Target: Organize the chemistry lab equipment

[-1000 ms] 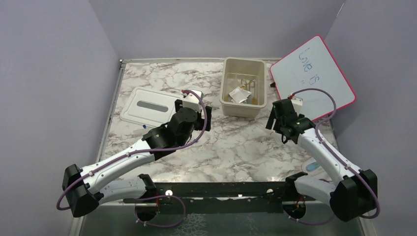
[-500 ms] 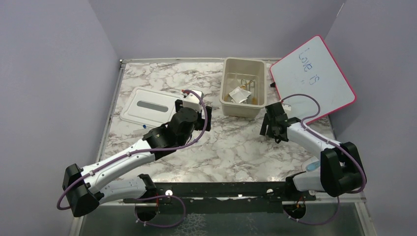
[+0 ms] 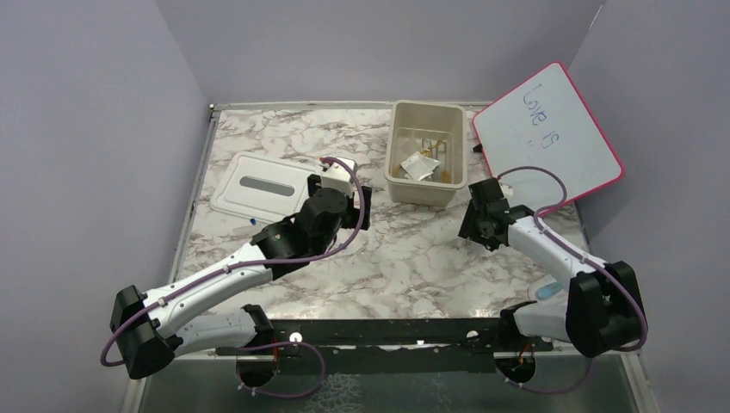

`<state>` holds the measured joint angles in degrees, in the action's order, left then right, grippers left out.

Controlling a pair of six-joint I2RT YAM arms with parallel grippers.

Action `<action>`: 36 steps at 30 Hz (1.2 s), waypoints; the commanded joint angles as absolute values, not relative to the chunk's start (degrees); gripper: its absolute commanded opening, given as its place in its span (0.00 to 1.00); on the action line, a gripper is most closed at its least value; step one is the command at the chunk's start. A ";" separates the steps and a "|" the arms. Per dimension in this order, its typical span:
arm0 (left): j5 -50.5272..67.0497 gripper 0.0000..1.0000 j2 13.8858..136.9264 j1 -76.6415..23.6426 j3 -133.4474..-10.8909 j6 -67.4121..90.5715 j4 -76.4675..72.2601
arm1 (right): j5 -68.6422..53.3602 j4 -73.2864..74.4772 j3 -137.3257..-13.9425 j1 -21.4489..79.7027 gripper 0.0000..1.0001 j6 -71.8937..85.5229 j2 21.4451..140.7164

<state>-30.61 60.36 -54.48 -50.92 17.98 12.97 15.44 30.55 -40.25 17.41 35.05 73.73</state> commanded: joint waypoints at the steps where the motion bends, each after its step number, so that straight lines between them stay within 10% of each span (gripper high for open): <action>1: -29.36 0.86 60.59 -54.27 -50.58 18.53 12.14 | 13.64 32.41 -41.89 17.40 0.64 33.68 70.85; 12: -29.42 0.86 60.51 -54.23 -50.54 18.38 12.04 | 11.93 21.22 -42.35 17.34 0.66 25.33 79.01; 28: -29.38 0.86 60.57 -54.22 -50.45 18.37 12.04 | 10.73 24.58 -41.33 17.31 0.23 27.51 81.49; 36: -29.09 0.86 60.23 -54.23 -50.55 18.57 11.74 | 15.41 28.89 -44.09 17.31 0.19 30.44 70.54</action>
<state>-29.95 60.66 -54.43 -50.87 18.17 12.95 11.97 25.93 -41.56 17.41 28.36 76.75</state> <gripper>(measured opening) 0.860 0.229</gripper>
